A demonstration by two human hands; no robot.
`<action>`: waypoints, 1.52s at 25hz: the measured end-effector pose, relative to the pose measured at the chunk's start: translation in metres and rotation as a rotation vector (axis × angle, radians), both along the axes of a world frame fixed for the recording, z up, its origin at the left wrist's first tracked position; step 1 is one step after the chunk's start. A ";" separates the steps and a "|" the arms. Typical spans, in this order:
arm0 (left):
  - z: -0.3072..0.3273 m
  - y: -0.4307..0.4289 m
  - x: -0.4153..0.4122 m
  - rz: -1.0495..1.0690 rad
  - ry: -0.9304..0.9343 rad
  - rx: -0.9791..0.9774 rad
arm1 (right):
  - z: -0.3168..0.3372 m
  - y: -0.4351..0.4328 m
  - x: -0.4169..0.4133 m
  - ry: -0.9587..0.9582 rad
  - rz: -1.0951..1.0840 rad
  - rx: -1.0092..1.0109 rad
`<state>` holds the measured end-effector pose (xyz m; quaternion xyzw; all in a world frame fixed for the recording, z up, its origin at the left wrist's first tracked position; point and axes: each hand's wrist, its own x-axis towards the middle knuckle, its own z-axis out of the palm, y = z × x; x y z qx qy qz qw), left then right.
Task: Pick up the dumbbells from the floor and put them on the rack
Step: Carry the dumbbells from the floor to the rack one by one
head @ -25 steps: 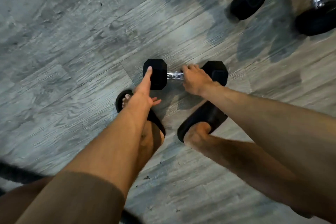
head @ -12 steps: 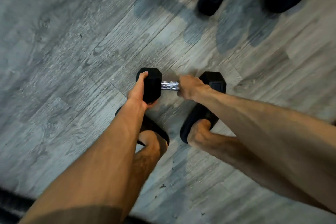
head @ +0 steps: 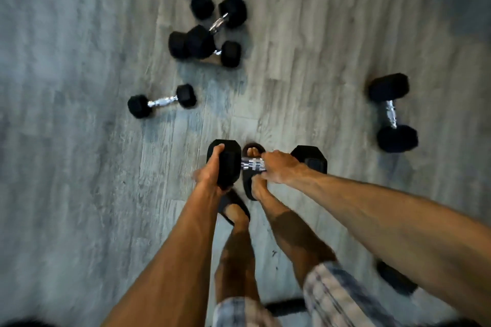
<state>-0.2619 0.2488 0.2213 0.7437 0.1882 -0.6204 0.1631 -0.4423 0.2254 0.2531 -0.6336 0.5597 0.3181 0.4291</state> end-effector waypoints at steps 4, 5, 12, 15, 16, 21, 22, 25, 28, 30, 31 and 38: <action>0.135 -0.030 -0.068 -0.272 0.126 -0.034 | 0.109 0.008 -0.062 0.032 -0.190 -0.027; 0.159 -0.032 -0.083 -0.355 0.154 -0.035 | 0.130 0.015 -0.075 0.036 -0.239 -0.023; 0.254 -0.059 -0.183 -0.832 0.152 -0.039 | 0.199 0.064 -0.153 -0.006 -0.622 -0.034; 0.250 -0.069 -0.216 -0.968 0.134 -0.019 | 0.199 0.075 -0.172 -0.041 -0.742 -0.027; 0.243 -0.069 -0.241 -1.044 0.089 -0.003 | 0.202 0.084 -0.192 -0.035 -0.798 -0.028; 0.274 -0.058 -0.370 -1.279 0.050 -0.026 | 0.212 0.118 -0.280 -0.092 -1.012 -0.019; 0.284 -0.054 -0.395 -1.328 0.055 -0.028 | 0.214 0.126 -0.296 -0.090 -1.057 -0.015; 0.292 -0.044 -0.455 -1.452 0.093 -0.009 | 0.223 0.145 -0.339 -0.134 -1.169 -0.018; 0.300 -0.036 -0.522 -1.576 0.092 -0.036 | 0.235 0.162 -0.386 -0.143 -1.314 -0.054; 0.302 -0.031 -0.569 -1.652 0.077 -0.042 | 0.235 0.169 -0.417 -0.111 -1.381 -0.060; 0.304 -0.028 -0.590 -1.677 0.076 -0.044 | 0.236 0.169 -0.432 -0.101 -1.426 -0.062; 0.322 -0.026 -0.755 -1.884 0.114 -0.022 | 0.255 0.168 -0.554 0.026 -1.629 -0.123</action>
